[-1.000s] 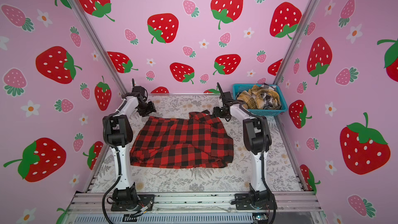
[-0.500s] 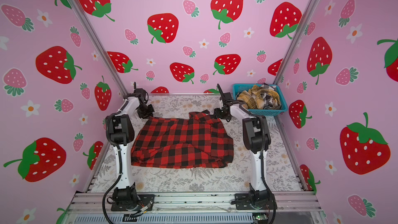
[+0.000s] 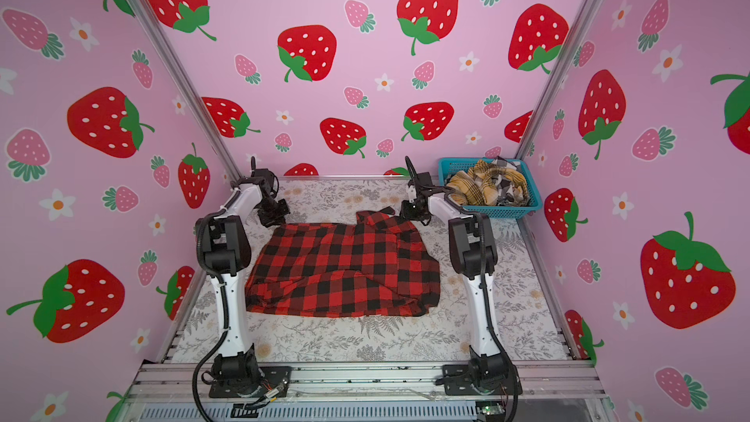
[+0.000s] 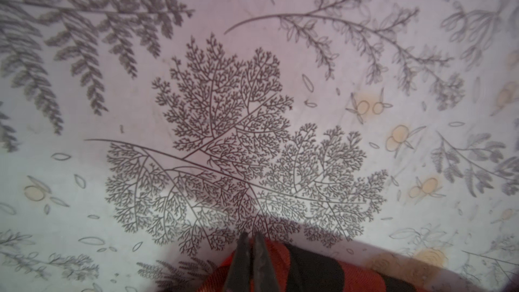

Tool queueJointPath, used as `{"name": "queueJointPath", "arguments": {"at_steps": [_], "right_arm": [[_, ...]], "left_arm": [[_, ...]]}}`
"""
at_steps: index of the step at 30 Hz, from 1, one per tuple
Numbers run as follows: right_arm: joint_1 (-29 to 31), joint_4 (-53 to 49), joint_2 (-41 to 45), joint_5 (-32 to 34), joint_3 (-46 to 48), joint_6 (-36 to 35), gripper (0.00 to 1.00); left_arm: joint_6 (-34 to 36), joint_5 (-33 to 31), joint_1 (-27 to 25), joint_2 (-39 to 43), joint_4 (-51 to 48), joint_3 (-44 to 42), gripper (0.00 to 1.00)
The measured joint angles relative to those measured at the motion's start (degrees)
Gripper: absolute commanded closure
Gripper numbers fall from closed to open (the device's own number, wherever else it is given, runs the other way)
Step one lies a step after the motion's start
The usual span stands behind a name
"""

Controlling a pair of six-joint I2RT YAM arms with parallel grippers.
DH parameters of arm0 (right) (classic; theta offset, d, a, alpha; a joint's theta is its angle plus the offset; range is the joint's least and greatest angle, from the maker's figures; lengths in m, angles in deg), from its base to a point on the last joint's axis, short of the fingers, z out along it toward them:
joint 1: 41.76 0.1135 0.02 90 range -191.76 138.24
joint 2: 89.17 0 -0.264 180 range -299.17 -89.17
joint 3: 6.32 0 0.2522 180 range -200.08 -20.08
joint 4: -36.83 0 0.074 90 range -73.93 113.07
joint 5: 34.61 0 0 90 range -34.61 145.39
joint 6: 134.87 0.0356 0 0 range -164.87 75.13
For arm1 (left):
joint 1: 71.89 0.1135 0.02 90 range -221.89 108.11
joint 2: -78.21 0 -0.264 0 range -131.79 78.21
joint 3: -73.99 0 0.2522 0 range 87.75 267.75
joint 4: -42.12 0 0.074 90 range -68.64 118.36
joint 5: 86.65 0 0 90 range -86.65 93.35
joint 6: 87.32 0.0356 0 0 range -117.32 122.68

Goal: Fold and stack the long sleeve shirts

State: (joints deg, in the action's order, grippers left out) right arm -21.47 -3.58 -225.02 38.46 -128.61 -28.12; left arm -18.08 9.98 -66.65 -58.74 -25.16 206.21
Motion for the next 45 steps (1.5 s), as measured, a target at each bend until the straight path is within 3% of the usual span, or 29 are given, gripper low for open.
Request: {"name": "queueJointPath", "arguments": {"at_steps": [4,8,14,22,28,32,39,45], "right_arm": [[-0.07,0.04,-0.07,-1.7,0.0,-0.24,0.57],[-0.04,0.85,0.52,-2.64,1.03,-0.5,0.53],[-0.07,0.87,1.01,-3.65,2.34,-1.38,0.69],[-0.07,0.68,1.14,-4.04,3.1,-1.36,1.0],[-0.07,0.02,1.42,-4.09,1.36,-1.25,1.0],[-0.07,1.66,6.54,-4.37,4.22,0.2,1.0],[-0.11,8.59,26.93,-5.25,17.77,3.43,1.0],[-0.04,14.19,32.52,-6.84,25.92,5.64,1.0]], "left_arm": [[-0.02,-0.04,0.26,0.68,0.66,-0.79,1.0],[-0.04,-0.04,0.57,0.74,1.16,-1.97,1.0],[-0.04,-0.04,0.76,0.85,1.36,-2.82,1.0],[-0.02,-0.04,0.76,1.07,2.21,-3.41,1.0],[-0.59,0.07,0.76,2.69,4.15,-5.77,1.0],[-3.17,0.57,1.16,10.16,8.59,-13.77,1.0],[-10.62,5.07,4.94,29.94,21.73,-32.39,1.0],[-13.38,7.1,6.03,34.73,27.23,-41.31,1.0]]}}
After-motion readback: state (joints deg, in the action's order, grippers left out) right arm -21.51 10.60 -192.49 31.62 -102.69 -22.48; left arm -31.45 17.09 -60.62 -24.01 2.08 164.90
